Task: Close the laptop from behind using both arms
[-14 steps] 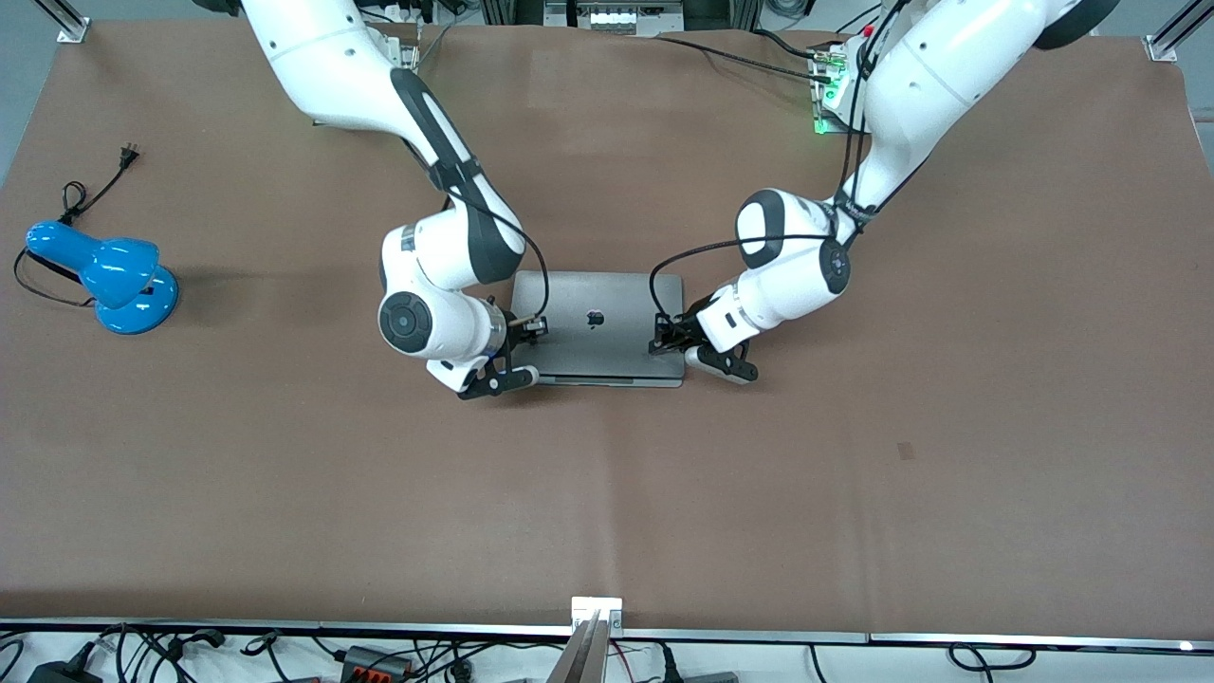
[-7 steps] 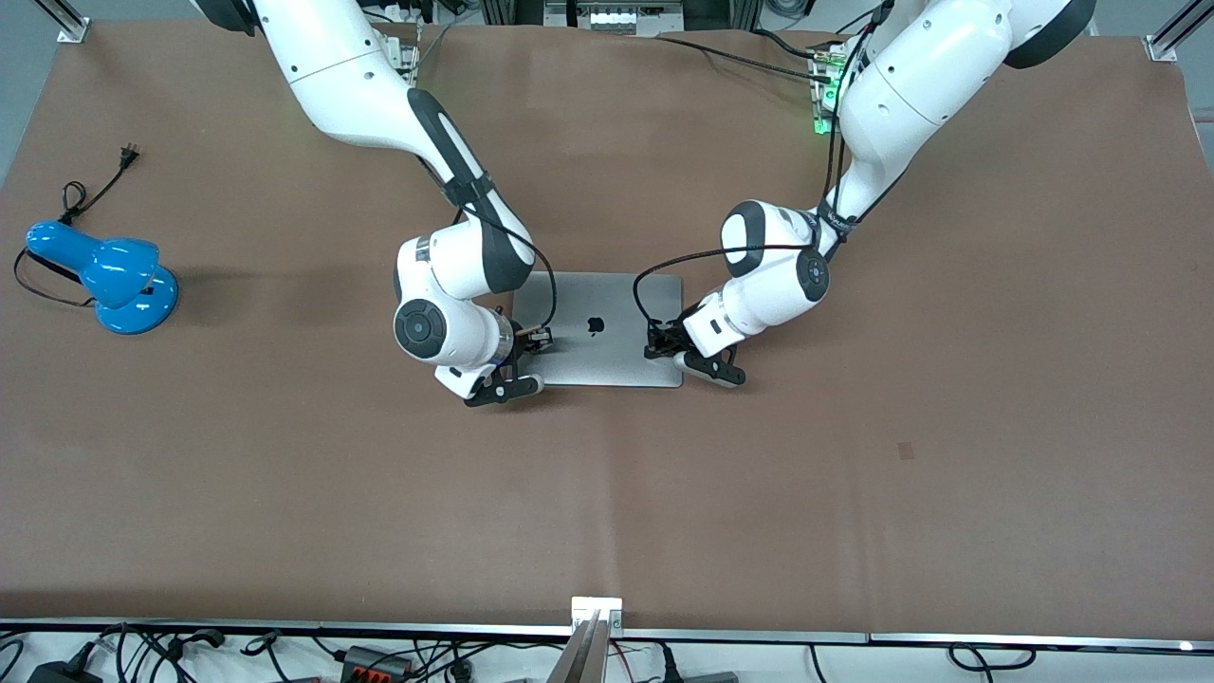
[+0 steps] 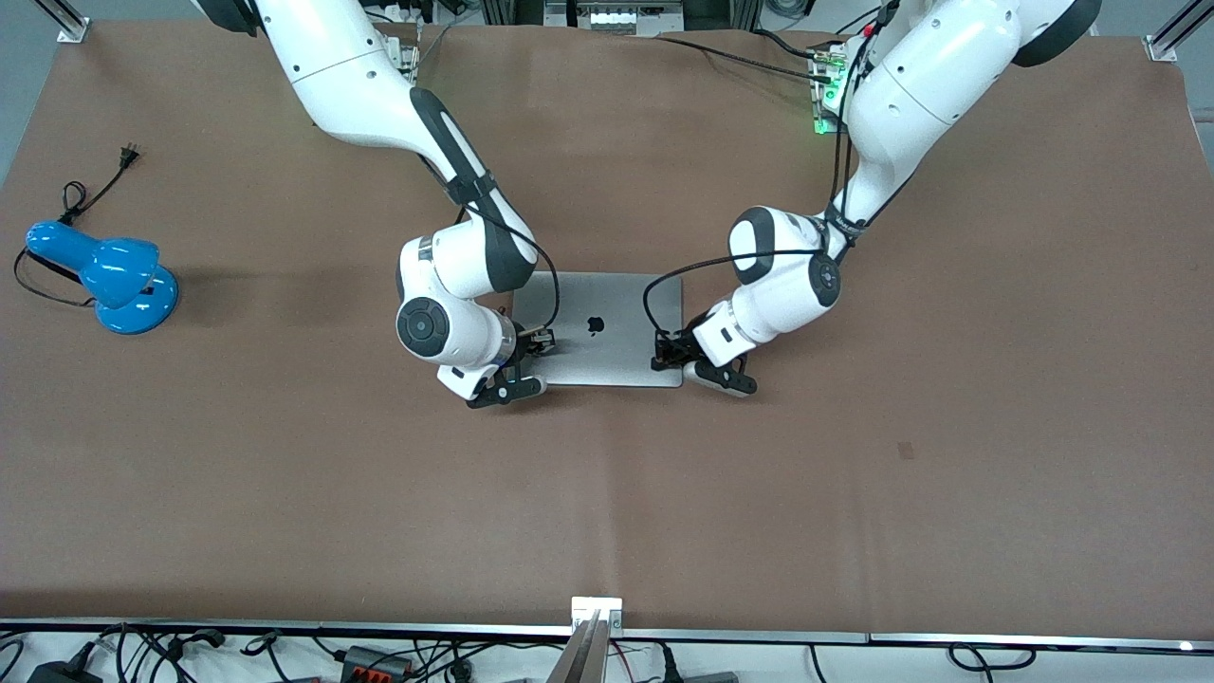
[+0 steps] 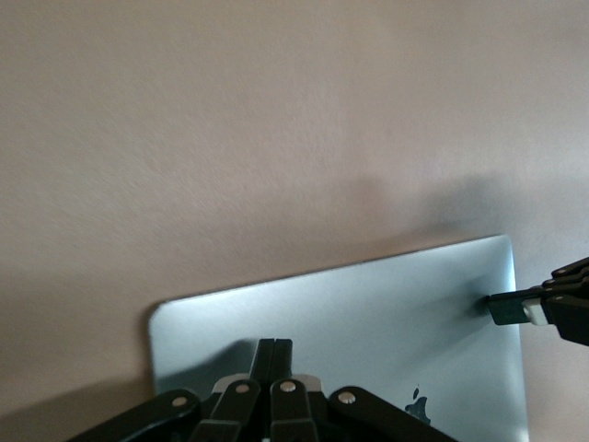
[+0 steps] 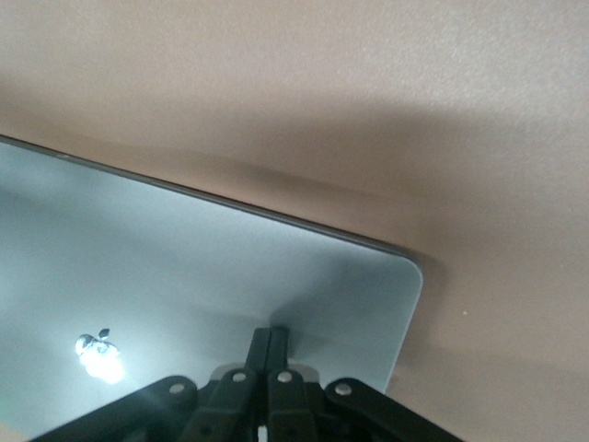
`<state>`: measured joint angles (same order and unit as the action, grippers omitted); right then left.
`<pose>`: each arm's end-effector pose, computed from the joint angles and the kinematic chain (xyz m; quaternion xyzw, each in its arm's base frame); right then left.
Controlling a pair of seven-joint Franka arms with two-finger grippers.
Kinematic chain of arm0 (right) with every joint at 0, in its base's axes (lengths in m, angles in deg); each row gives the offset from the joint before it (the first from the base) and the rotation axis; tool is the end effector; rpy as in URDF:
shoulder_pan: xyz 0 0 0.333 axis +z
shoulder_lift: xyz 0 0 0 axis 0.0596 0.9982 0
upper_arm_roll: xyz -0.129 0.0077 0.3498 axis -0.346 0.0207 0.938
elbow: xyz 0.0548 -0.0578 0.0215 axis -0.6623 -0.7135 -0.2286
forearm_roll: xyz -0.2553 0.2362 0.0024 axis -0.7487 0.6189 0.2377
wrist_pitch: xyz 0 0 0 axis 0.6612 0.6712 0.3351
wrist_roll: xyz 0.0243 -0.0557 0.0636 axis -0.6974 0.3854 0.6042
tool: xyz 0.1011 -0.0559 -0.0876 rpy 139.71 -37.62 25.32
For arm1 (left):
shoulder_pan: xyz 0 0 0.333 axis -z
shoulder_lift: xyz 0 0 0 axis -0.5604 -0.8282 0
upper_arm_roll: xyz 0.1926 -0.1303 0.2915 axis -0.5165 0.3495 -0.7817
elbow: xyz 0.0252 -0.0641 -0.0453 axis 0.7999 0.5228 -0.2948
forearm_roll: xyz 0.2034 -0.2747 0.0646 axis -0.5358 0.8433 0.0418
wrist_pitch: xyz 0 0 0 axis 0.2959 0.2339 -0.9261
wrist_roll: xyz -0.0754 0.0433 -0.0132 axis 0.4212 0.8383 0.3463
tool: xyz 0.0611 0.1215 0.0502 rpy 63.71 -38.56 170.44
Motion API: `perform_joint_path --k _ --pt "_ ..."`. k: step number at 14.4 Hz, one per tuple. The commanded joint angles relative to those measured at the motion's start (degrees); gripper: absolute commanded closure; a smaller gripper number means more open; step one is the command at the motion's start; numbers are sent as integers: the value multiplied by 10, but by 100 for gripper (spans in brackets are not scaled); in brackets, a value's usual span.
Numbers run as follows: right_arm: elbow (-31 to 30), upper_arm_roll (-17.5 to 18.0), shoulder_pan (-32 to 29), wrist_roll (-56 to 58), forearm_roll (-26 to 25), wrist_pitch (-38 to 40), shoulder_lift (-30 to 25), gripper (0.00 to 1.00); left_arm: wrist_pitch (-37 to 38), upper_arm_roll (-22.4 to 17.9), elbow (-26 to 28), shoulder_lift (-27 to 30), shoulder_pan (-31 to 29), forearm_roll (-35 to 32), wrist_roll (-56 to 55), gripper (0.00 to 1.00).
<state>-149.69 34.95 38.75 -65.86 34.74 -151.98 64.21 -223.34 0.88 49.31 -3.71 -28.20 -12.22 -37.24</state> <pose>0.5877 0.3754 0.2243 -0.9827 -0.0978 0.0872 0.1307 0.5924 -0.3296 0.2243 0.9499 -0.0231 0.0566 0.3066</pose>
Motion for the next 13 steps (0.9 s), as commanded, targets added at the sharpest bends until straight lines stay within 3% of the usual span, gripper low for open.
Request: perform_joint_path --k 1,5,11,13 --pt "13 -17 5 -1 -6 14 -4 100 69 -16 6 40 -13 5 14 99" --pt "9 -58 8 -1 -10 75 -44 100 175 -52 -10 87 -18 -46 21 99" --pt "6 -125 10 -40 -125 193 -104 100 381 -69 -83 105 -77 -69 15 99" --pt "2 -141 9 -41 -140 214 -121 100 451 -78 -123 104 -86 -105 6 99"
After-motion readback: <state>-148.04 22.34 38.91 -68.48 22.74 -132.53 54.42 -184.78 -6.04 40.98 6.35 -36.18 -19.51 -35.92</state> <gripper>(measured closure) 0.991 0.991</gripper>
